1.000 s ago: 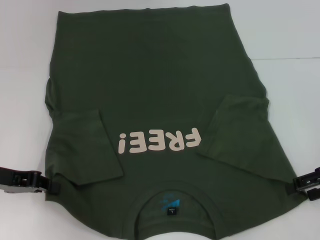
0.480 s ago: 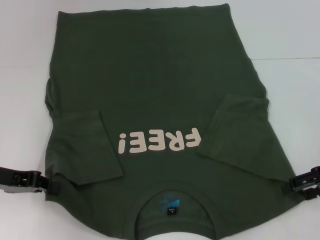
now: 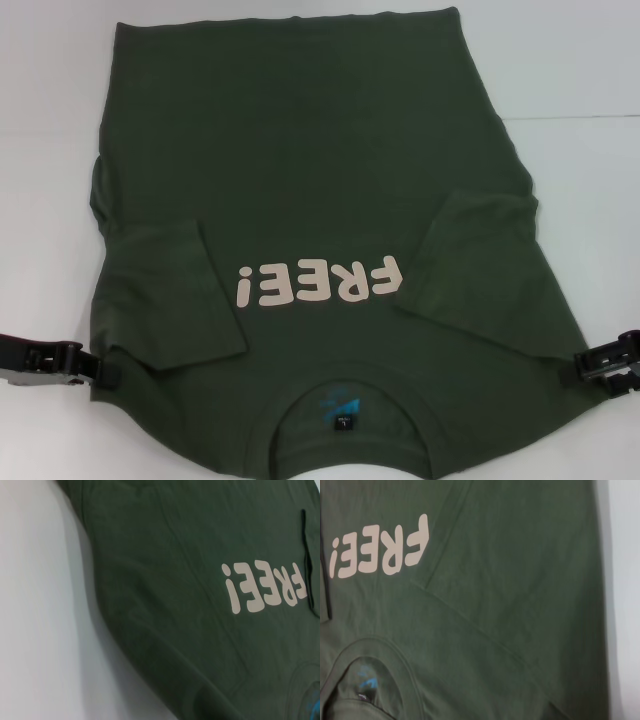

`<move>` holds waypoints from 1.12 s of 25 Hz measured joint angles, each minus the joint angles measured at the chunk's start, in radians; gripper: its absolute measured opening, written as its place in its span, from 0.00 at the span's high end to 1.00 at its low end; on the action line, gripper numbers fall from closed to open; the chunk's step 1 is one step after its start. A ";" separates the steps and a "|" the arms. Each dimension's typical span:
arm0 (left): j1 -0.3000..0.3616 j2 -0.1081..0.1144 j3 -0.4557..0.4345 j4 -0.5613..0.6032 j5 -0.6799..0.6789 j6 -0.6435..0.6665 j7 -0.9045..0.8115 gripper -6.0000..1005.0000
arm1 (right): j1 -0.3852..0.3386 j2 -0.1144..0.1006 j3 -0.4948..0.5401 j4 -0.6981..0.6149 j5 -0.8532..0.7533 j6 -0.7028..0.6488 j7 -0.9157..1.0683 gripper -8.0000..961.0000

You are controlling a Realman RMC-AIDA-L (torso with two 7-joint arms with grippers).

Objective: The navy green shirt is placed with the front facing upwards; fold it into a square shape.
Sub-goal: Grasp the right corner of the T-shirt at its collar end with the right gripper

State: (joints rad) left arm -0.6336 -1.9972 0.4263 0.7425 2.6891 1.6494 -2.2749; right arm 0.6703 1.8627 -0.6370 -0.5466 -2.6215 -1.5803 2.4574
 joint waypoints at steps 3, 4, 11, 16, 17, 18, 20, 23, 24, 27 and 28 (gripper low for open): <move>0.000 0.000 0.000 0.000 0.000 0.000 0.000 0.96 | 0.001 0.005 0.000 0.000 0.001 0.003 0.000 0.14; 0.000 0.000 0.000 0.000 0.000 0.000 0.000 0.96 | 0.001 0.008 0.001 0.000 0.001 0.004 0.000 0.14; 0.000 0.000 0.000 0.000 0.000 -0.002 0.000 0.96 | 0.004 0.016 0.003 0.002 0.023 0.009 0.000 0.15; 0.000 0.000 0.000 0.001 0.000 -0.001 0.000 0.96 | 0.005 0.020 0.002 0.004 0.053 0.017 0.000 0.16; 0.000 0.000 0.000 0.001 -0.001 -0.001 0.000 0.96 | 0.005 0.022 0.002 0.004 0.055 0.021 0.000 0.16; 0.000 0.000 0.000 0.001 -0.001 -0.001 0.000 0.96 | 0.007 0.024 0.001 0.005 0.056 0.023 -0.001 0.16; 0.000 0.000 0.000 0.002 -0.002 0.000 0.000 0.96 | 0.012 0.027 -0.002 0.012 0.056 0.030 -0.001 0.16; 0.000 0.000 0.000 0.002 -0.002 0.002 0.000 0.96 | 0.018 0.027 -0.006 0.024 0.056 0.033 -0.002 0.17; 0.000 0.000 0.000 0.003 -0.002 0.002 0.000 0.96 | 0.019 0.027 -0.006 0.024 0.056 0.033 -0.003 0.17; 0.000 0.000 0.000 0.003 -0.002 0.002 0.000 0.96 | 0.021 0.027 -0.003 0.025 0.056 0.033 -0.003 0.17; 0.000 0.000 0.000 0.003 -0.002 0.002 0.000 0.96 | 0.022 0.027 -0.002 0.026 0.056 0.033 -0.003 0.17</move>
State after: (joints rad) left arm -0.6336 -1.9972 0.4263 0.7459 2.6874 1.6510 -2.2748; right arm 0.6925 1.8894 -0.6388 -0.5201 -2.5650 -1.5476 2.4544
